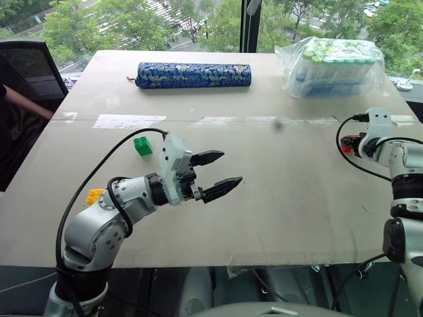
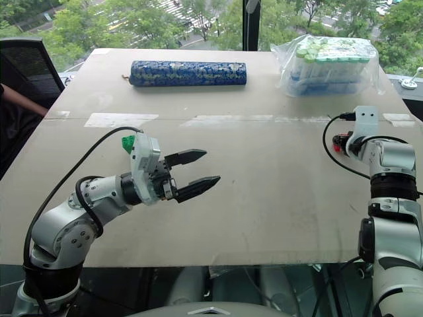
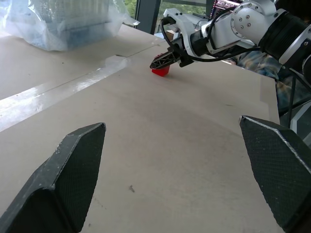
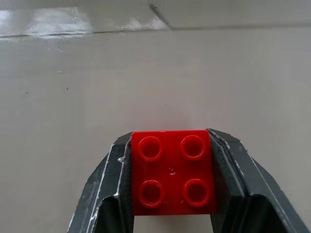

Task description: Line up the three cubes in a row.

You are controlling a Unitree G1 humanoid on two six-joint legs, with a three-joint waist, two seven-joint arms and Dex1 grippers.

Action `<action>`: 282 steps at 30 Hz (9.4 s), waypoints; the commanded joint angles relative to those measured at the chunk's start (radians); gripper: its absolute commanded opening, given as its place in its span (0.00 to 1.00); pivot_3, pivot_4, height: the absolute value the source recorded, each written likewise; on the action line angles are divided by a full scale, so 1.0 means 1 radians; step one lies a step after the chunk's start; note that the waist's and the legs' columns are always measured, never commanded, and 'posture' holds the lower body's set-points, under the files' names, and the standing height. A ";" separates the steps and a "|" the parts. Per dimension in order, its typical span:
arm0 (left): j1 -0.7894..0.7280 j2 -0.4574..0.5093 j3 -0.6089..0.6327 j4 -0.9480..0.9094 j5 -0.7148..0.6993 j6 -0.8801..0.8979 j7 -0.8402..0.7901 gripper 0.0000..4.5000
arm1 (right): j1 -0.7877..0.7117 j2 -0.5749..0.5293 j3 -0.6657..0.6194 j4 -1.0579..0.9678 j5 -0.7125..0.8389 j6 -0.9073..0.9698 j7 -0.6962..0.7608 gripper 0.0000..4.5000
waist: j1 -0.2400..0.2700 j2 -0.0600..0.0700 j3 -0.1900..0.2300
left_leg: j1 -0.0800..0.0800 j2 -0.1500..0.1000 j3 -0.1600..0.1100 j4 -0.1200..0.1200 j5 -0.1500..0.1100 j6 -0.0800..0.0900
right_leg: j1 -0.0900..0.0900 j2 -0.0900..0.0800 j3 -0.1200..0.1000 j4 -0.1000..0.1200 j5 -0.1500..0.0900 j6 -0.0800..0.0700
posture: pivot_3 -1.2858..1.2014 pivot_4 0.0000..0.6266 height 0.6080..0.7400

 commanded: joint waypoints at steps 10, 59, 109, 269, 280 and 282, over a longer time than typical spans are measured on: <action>0.082 0.060 0.085 -0.006 -0.012 -0.067 -0.087 1.00 | -0.088 -0.020 0.517 -0.195 -0.095 -0.366 0.693 0.31 | -0.010 0.004 0.003 | 0.001 0.002 -0.001 0.002 0.000 0.000 | 0.000 0.003 0.001 0.002 0.000 0.000 | 0.52 0.24 1.00; 0.223 0.068 0.184 -0.031 -0.033 -0.078 0.000 1.00 | 0.029 0.018 0.463 -0.293 -0.147 -0.463 0.822 1.00 | 0.000 0.005 0.004 | 0.001 0.003 0.000 0.002 0.000 0.000 | 0.000 0.003 0.000 0.002 0.000 -0.001 | 0.52 0.24 1.00; 0.240 0.066 0.225 -0.027 -0.047 -0.062 0.054 1.00 | -0.193 0.079 0.449 0.166 -0.226 -0.760 0.982 0.98 | 0.000 0.006 0.004 | 0.001 0.003 0.000 0.002 0.000 0.000 | 0.000 0.003 0.001 0.002 0.000 -0.001 | 0.52 0.24 1.00; -0.456 0.195 -0.224 0.875 0.481 -0.409 -0.703 0.29 | 0.520 -0.383 -0.144 -0.796 0.468 -0.319 0.782 1.00 | 0.031 0.004 0.004 | -0.001 0.002 -0.012 0.006 0.000 -0.001 | 0.003 0.007 -0.006 0.004 -0.002 -0.004 | 0.52 0.24 1.00; -0.776 0.035 -0.346 1.447 0.657 -0.897 -0.885 0.29 | 0.572 -0.382 -0.187 -0.835 0.474 -0.305 0.750 1.00 | 0.026 0.004 0.004 | -0.003 0.002 -0.013 0.006 0.000 0.000 | 0.003 0.007 -0.006 0.004 -0.002 -0.004 | 0.52 0.24 1.00; -0.798 0.024 -0.349 1.493 0.666 -0.929 -0.887 0.29 | 0.572 -0.382 -0.187 -0.838 0.474 -0.303 0.745 1.00 | 0.028 0.004 0.004 | -0.003 0.002 -0.013 0.006 0.000 0.000 | 0.003 0.007 -0.006 0.004 -0.002 -0.004 | 0.52 0.24 1.00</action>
